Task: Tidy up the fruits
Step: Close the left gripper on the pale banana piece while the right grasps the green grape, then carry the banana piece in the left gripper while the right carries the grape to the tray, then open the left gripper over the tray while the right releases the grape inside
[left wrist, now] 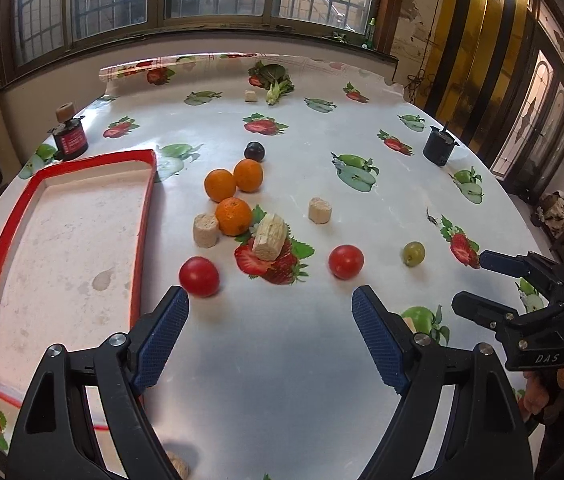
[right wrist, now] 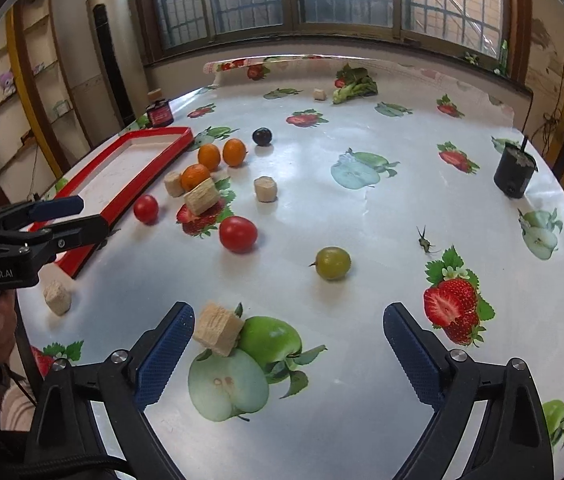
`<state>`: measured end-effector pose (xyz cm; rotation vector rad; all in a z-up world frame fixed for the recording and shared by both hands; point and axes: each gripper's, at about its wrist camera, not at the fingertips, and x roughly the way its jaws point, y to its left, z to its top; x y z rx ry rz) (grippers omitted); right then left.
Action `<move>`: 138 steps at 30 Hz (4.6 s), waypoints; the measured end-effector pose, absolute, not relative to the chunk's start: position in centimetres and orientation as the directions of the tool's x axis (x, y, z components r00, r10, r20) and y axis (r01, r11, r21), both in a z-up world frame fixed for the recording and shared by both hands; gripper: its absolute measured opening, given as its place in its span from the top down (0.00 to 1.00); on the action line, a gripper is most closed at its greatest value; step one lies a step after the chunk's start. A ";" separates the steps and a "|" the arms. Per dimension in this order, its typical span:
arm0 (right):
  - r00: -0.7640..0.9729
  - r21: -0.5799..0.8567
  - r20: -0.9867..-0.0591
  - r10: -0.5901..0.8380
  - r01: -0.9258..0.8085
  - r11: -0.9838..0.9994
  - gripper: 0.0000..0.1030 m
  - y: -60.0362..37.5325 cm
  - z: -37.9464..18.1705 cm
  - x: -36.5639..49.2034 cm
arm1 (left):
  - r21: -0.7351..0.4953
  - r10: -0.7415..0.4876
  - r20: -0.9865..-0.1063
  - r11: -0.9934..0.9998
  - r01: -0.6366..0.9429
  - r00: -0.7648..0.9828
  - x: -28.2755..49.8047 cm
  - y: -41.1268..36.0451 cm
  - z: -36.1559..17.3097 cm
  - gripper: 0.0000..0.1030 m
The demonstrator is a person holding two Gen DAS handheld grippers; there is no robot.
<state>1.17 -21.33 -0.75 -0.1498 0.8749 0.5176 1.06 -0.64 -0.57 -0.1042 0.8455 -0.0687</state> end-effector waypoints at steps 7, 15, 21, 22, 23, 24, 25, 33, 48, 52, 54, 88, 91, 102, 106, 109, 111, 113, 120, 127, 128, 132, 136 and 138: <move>0.520 0.129 -0.778 0.353 -0.417 0.900 0.30 -22.5 -1.4 5.5 | -0.079 -0.070 -0.793 0.997 0.013 0.606 6.6 -1.5 -2.9 0.28; 0.473 0.092 -0.819 0.325 -0.451 0.888 0.45 -20.5 -4.0 7.9 | -0.099 -0.083 -0.842 0.995 -0.003 0.533 9.7 -0.8 -6.0 0.53; 0.461 0.088 -0.827 0.322 -0.459 0.884 0.64 -20.0 -5.0 8.7 | -0.094 -0.082 -0.833 0.996 0.008 0.548 10.5 -0.8 -6.2 0.68; 0.461 0.086 -0.827 0.323 -0.464 0.882 0.67 -19.9 -5.0 8.7 | -0.101 -0.092 -0.833 0.995 0.014 0.546 10.6 -0.8 -6.2 0.75; 0.463 0.083 -0.826 0.323 -0.466 0.881 0.69 -19.8 -5.0 8.6 | -0.109 -0.102 -0.833 0.994 0.020 0.544 10.5 -0.8 -6.1 0.75; 0.466 0.080 -0.825 0.320 -0.465 0.882 0.69 -19.8 -4.9 8.6 | -0.120 -0.117 -0.831 0.992 0.030 0.543 10.3 -0.8 -6.0 0.75; 0.467 0.081 -0.824 0.321 -0.464 0.882 0.70 -19.8 -4.9 8.5 | -0.121 -0.121 -0.829 0.992 0.036 0.547 10.0 -0.9 -5.9 0.75; 0.486 0.122 -0.796 0.360 -0.454 0.883 0.70 -20.3 -2.8 6.9 | -0.151 -0.156 -0.786 0.987 0.060 0.598 6.6 -0.5 -3.2 0.75; 0.484 0.107 -0.765 0.424 -0.554 0.826 0.70 -14.6 0.6 3.0 | -0.140 -0.073 -0.726 0.989 -0.043 0.684 0.0 5.1 -0.1 0.75; 0.473 0.098 -0.769 0.430 -0.578 0.810 0.70 -12.8 0.7 2.2 | -0.142 -0.058 -0.716 0.988 -0.063 0.695 -1.3 6.5 0.3 0.75; 0.468 0.094 -0.769 0.435 -0.591 0.801 0.70 -11.9 0.8 1.8 | -0.145 -0.049 -0.711 0.986 -0.077 0.701 -1.8 7.2 0.5 0.75; 0.431 0.058 -0.737 0.520 -0.727 0.684 0.71 -1.3 2.3 -1.8 | -0.112 0.148 -0.683 0.947 -0.302 0.715 -7.1 16.7 0.9 0.75; 0.406 0.077 -0.741 0.535 -0.740 0.668 0.71 -0.2 2.1 -1.8 | -0.114 0.151 -0.690 0.943 -0.313 0.708 -7.2 17.4 0.5 0.75; 0.332 0.111 -0.750 0.571 -0.789 0.604 0.71 5.0 1.5 -1.5 | -0.125 0.171 -0.706 0.925 -0.358 0.687 -7.1 20.2 -0.7 0.75; 0.297 0.130 -0.760 0.578 -0.802 0.583 0.71 6.8 0.8 -1.1 | -0.129 0.175 -0.719 0.917 -0.377 0.672 -6.8 21.3 -1.5 0.75; 0.276 0.139 -0.770 0.576 -0.808 0.573 0.71 8.0 0.0 -0.8 | -0.127 0.175 -0.729 0.915 -0.383 0.662 -6.5 21.6 -2.0 0.75; 0.264 0.144 -0.777 0.572 -0.810 0.569 0.71 8.4 -0.6 -0.5 | -0.124 0.175 -0.736 0.915 -0.384 0.654 -6.3 21.8 -2.5 0.75; 0.255 0.148 -0.785 0.565 -0.809 0.569 0.71 8.8 -1.2 -0.2 | -0.124 0.171 -0.745 0.914 -0.386 0.645 -6.0 21.9 -3.0 0.75; 0.231 0.153 -0.809 0.540 -0.805 0.574 0.71 9.7 -3.0 1.1 | -0.092 0.178 -0.768 0.920 -0.382 0.615 -4.9 21.7 -4.1 0.75; 0.210 0.155 -0.826 0.524 -0.808 0.568 0.71 10.6 -4.3 2.0 | -0.051 0.190 -0.794 0.926 -0.374 0.577 -4.3 21.2 -5.3 0.75; 0.210 0.153 -0.828 0.521 -0.808 0.568 0.71 10.6 -4.5 2.1 | -0.045 0.191 -0.797 0.927 -0.372 0.573 -4.2 21.2 -5.5 0.75; 0.205 0.149 -0.837 0.508 -0.807 0.571 0.71 10.7 -5.2 2.4 | -0.037 0.186 -0.815 0.929 -0.369 0.549 -3.9 21.2 -6.3 0.74; 0.201 0.149 -0.842 0.500 -0.805 0.575 0.70 10.7 -5.8 2.7 | -0.026 0.192 -0.815 0.931 -0.364 0.548 -3.8 21.1 -6.4 0.74; 0.204 0.140 -0.843 0.497 -0.809 0.571 0.69 10.8 -5.8 2.6 | -0.011 0.199 -0.818 0.932 -0.362 0.539 -3.7 20.9 -6.4 0.74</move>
